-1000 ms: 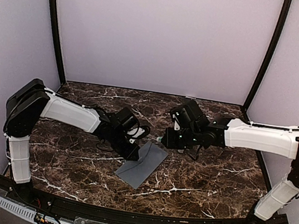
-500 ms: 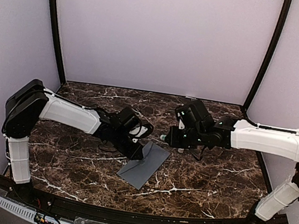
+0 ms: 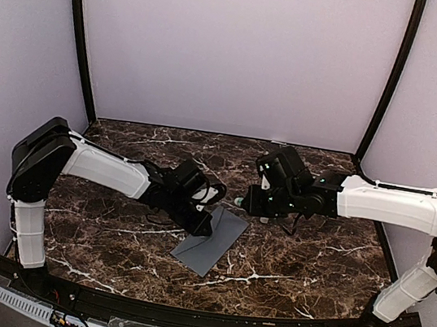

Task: Place the letter into the envelope and seal it
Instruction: Seal the envelope flap on the envelope.

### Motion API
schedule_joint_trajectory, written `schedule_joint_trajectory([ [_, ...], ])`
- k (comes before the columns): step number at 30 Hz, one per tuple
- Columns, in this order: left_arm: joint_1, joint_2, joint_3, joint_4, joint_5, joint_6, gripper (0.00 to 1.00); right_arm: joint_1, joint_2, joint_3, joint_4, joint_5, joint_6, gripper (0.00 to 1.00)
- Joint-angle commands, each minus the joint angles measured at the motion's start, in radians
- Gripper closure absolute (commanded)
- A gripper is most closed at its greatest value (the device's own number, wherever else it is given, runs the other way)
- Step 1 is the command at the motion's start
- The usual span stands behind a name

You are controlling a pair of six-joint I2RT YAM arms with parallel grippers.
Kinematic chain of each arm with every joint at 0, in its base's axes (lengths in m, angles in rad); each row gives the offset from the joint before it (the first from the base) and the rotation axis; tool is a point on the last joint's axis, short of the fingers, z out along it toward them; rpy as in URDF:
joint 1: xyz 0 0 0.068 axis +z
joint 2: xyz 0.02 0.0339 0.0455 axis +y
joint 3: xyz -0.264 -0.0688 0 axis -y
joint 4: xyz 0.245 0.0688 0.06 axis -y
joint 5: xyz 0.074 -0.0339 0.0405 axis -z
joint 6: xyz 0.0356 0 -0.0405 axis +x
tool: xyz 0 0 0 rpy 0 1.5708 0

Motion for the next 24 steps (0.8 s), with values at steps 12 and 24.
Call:
schedule_joint_trajectory([
  [12, -0.018, 0.064, -0.048, -0.028, -0.041, -0.02, 0.93, -0.011, -0.027, -0.014, 0.04, 0.024, 0.011, 0.97],
  [24, -0.017, 0.073, -0.029, -0.165, -0.246, 0.043, 0.94, -0.019, -0.051, -0.045, 0.052, 0.034, 0.025, 0.96],
])
